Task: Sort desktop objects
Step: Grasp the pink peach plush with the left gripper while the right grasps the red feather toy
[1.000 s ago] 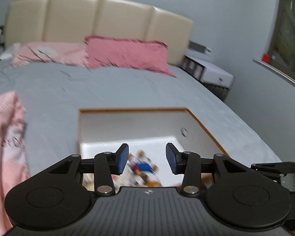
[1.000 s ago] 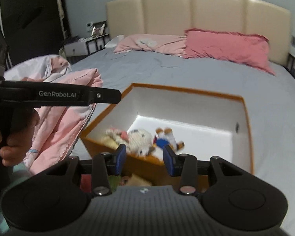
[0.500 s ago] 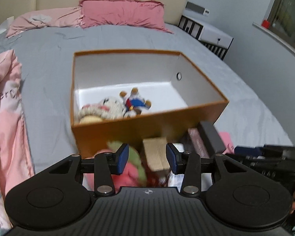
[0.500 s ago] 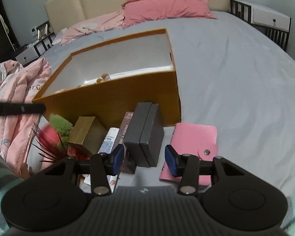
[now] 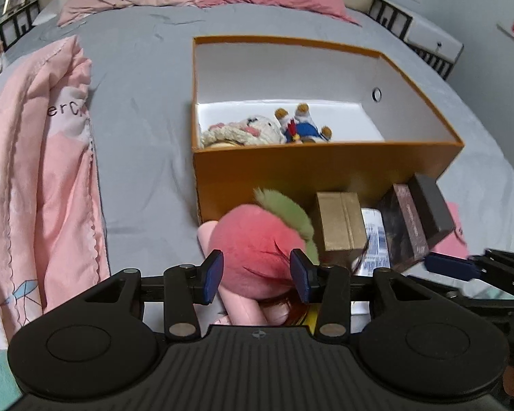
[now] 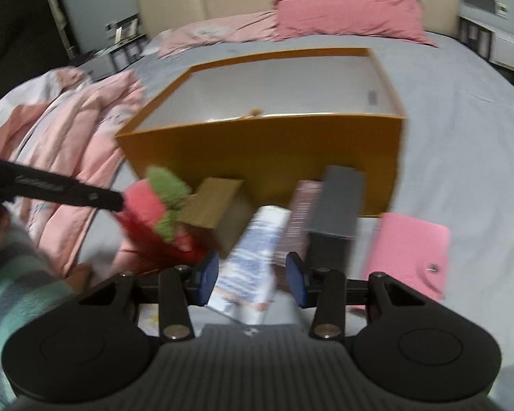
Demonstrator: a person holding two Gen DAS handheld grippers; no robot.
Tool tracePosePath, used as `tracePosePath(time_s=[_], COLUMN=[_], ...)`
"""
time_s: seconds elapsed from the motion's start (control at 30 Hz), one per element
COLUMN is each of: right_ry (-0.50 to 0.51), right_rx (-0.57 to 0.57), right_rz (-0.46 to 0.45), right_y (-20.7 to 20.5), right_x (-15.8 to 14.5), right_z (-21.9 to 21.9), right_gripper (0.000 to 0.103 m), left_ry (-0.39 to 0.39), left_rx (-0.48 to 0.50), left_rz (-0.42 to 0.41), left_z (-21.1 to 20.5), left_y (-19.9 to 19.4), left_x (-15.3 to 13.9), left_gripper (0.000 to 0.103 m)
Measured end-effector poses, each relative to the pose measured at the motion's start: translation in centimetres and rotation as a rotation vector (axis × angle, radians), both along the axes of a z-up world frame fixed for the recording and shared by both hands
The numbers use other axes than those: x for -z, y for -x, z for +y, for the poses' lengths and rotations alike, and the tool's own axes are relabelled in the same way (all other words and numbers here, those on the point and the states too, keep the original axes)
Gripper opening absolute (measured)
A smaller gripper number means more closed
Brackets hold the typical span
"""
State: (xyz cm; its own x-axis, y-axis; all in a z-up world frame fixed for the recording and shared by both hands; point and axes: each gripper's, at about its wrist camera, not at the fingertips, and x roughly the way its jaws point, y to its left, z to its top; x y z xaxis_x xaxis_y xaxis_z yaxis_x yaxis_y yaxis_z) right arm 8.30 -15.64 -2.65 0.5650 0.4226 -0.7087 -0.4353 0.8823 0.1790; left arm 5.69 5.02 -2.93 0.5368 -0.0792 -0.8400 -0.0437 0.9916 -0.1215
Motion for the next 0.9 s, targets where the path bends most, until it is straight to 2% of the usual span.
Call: tracePosePath(time_s=[0.23, 0.43, 0.53, 0.63, 0.7, 0.8, 0.9], right_ry=[0.062, 0.139, 0.138, 0.126, 0.115, 0.081, 0.059], right_rx=[-0.158, -0.211, -0.22, -0.224, -0.217, -0.203, -0.198], right_rz=[0.0, 0.001, 0.003, 0.029, 0.052, 0.062, 0.033], right_y=[-0.7, -2.1, -2.8, -3.6, -4.0, -4.2, -3.7], right_x=[1.2, 3.2, 4.1, 5.0, 5.3, 5.0, 4.1], right_z=[5.2, 8.0, 8.5, 8.8, 8.6, 7.9, 7.2], right_gripper=[0.044, 0.04, 0.031, 0.018, 0.005, 0.001, 0.0], left_ry=[-0.004, 0.004, 0.024, 0.038, 0.043, 0.03, 0.023], left_rx=[-0.001, 0.029, 0.034, 0.016, 0.009, 0.005, 0.008], left_rz=[0.041, 0.072, 0.102, 0.116, 0.124, 0.144, 0.152], left_z=[-0.1, -0.4, -0.3, -0.1, -0.1, -0.2, -0.3], left_y=[-1.2, -2.8, -3.7, -4.5, -4.9, -5.5, -5.8], left_x=[1.1, 2.2, 2.9, 3.4, 3.7, 4.1, 4.4], left_gripper=[0.054, 0.054, 0.054, 0.058, 0.059, 0.06, 0.061])
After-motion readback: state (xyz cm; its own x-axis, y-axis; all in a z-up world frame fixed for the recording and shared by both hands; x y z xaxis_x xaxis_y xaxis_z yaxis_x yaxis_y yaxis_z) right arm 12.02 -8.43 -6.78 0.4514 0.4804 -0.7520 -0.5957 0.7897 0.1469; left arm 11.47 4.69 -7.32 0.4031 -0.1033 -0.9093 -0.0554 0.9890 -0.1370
